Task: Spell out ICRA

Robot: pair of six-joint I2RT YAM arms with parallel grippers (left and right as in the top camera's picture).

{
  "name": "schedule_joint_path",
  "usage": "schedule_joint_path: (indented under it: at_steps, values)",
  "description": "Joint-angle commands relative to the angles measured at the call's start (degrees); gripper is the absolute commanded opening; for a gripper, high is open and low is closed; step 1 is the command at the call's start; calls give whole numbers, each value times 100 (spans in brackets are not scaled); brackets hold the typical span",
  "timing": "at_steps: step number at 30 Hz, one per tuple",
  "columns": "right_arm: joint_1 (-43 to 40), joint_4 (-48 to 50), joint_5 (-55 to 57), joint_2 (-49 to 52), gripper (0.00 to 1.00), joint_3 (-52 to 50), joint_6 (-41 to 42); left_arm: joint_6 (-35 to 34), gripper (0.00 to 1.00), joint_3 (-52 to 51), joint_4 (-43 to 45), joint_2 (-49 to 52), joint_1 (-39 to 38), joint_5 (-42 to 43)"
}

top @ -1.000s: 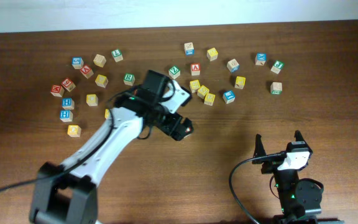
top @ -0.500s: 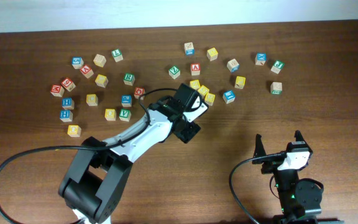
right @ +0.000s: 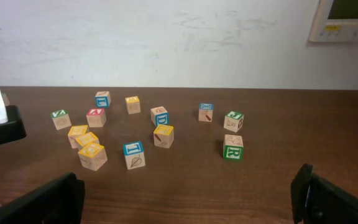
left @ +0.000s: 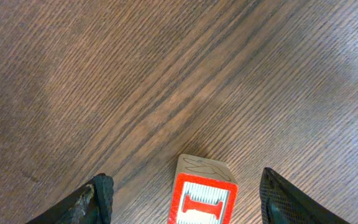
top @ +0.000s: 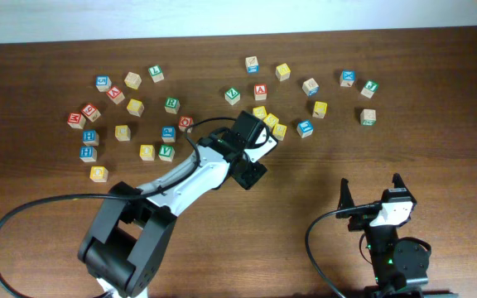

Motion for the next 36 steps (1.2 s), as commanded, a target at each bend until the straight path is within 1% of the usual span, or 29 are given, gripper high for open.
schedule_joint_path:
  at_steps: [1,9,31,36]
  values:
    - [-42,-39,31,-33,98,-31,-2,-76,68,-17,4,76,-15,122]
    - [-42,-39,28,-33,98,-31,-2,-74,68,-17,-225,76,-17,125]
    - [-42,-39,28,-33,98,-31,-2,-76,68,-17,-116,76,-13,125]
    - [-42,-39,28,-33,98,-31,-2,-76,68,-17,-229,76,-13,125]
